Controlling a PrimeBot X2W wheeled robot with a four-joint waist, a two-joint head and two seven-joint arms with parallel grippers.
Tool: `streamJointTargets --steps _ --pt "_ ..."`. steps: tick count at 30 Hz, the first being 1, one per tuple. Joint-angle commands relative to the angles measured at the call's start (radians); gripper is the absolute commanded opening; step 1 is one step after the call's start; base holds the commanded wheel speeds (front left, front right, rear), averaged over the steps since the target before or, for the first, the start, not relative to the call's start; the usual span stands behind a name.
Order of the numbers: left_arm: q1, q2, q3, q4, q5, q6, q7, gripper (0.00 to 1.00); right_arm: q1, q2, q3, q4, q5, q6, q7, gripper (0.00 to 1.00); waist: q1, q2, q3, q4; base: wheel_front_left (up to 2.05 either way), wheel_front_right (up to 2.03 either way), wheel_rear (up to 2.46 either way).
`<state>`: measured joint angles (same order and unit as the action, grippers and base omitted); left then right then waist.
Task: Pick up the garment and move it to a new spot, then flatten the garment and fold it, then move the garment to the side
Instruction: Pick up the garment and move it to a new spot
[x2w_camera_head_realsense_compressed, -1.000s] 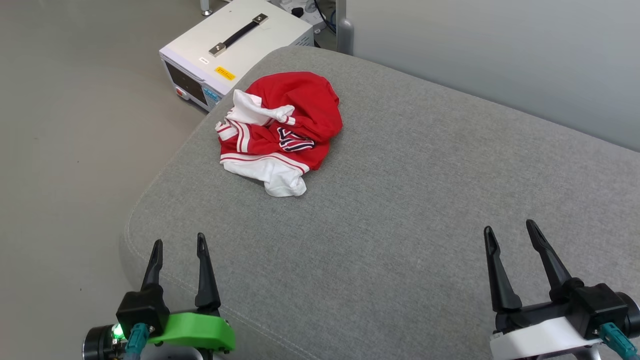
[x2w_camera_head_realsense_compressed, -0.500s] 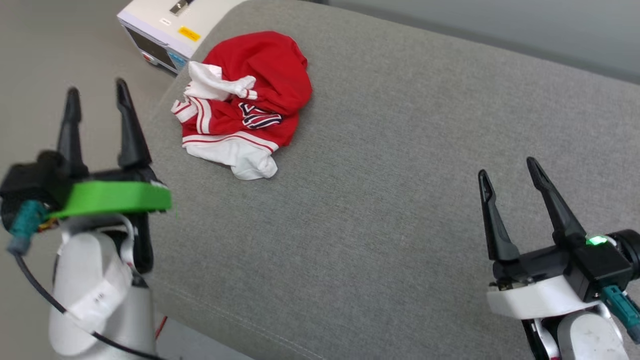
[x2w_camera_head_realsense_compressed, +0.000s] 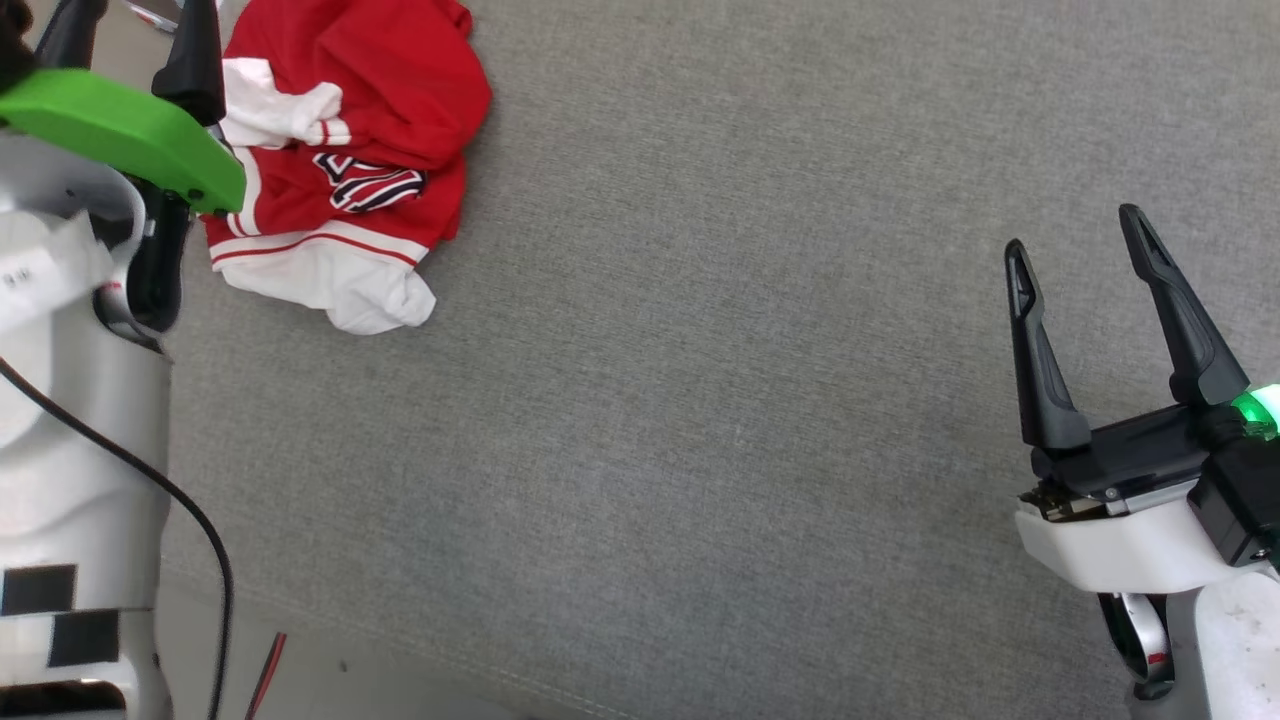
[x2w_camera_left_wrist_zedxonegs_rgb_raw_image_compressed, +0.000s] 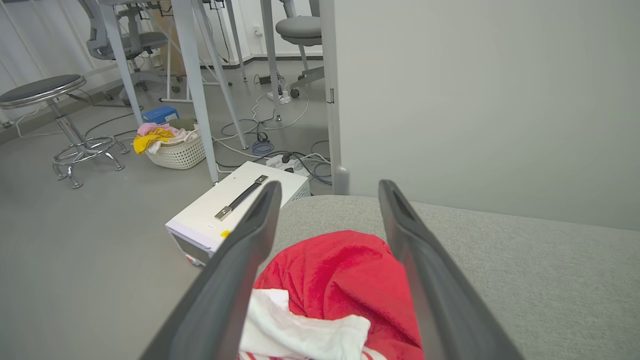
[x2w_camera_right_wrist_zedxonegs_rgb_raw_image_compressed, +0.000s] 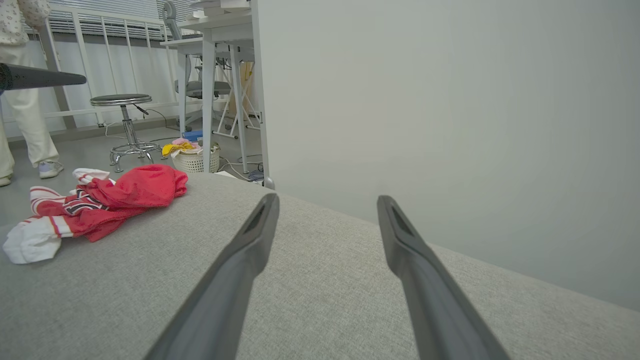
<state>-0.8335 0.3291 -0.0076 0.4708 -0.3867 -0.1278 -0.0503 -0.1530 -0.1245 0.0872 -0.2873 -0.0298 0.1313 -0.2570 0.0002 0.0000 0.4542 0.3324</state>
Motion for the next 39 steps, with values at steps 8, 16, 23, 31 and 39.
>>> streamJointTargets --steps 8,16,23,31,39 --pt "-0.117 0.193 -0.236 0.067 -0.304 -0.003 0.499 1.0 -0.043 -0.007 -0.002 -0.033 -0.015 -0.001 -0.005 1.0 -0.0002 0.0 0.104 -0.077 0.0 0.0 0.0" --pt "-0.137 0.274 -0.375 0.106 -0.417 -0.003 0.748 1.0 -0.068 -0.01 0.002 -0.038 -0.012 -0.001 -0.005 1.0 -0.0002 0.0 0.148 -0.112 0.0 0.0 0.0" --pt "-0.128 0.248 -0.502 0.193 -0.413 -0.003 0.815 1.0 -0.088 -0.01 0.009 -0.034 -0.007 -0.001 -0.005 1.0 -0.0002 0.0 0.177 -0.14 0.0 0.0 0.0" --pt "-0.134 0.255 -0.601 0.237 -0.445 -0.003 0.789 0.0 -0.083 0.001 -0.001 -0.022 0.001 -0.001 -0.005 1.0 -0.0002 0.0 0.142 -0.145 0.0 0.0 0.0" --pt "-0.202 0.342 -0.655 0.133 -0.446 -0.003 0.614 0.0 -0.055 0.029 -0.002 -0.004 0.021 -0.001 -0.005 1.0 -0.0002 0.0 0.025 -0.123 0.0 0.0 0.0"
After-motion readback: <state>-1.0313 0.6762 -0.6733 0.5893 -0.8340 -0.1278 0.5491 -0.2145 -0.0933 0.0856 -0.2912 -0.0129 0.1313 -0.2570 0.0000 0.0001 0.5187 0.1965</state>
